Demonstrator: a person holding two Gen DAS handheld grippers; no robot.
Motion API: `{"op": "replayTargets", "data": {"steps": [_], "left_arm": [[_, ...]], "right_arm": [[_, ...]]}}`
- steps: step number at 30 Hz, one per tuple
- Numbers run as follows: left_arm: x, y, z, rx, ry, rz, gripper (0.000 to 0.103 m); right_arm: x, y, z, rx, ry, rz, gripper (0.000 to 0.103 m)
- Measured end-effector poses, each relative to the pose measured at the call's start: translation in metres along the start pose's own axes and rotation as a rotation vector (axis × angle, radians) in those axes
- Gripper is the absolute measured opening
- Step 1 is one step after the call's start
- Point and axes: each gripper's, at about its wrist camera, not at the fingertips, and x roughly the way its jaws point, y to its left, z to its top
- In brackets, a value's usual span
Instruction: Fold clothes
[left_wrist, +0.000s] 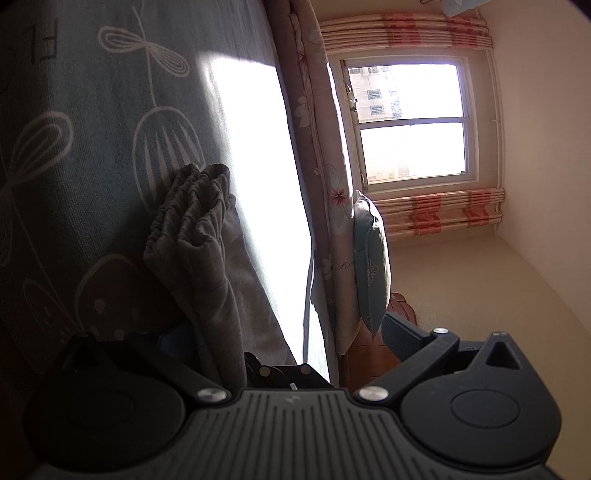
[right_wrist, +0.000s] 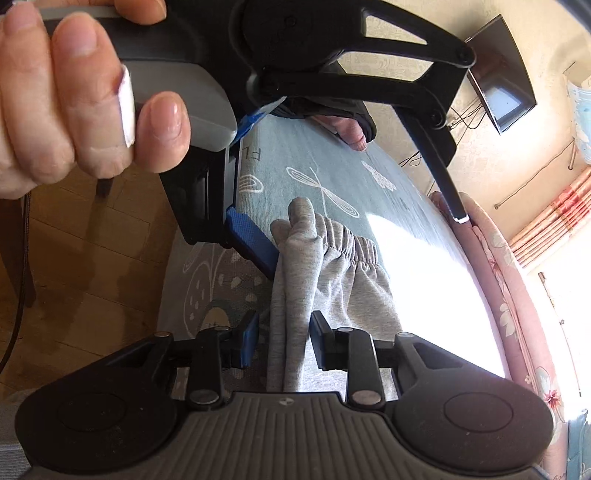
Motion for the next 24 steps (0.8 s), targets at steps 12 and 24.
{"op": "replayTargets", "data": {"steps": [12,24], "left_arm": [[0.033,0.002,0.006,-0.018,-0.050,0.093,0.102],[0.039,-0.013,0.014,0.046,-0.054,0.211,0.101]], "right_arm": [[-0.029,-0.034,-0.008,0.168,-0.026,-0.013,0.008],[-0.059,-0.046,-0.022,0.225,-0.058,-0.009,0.008]]}}
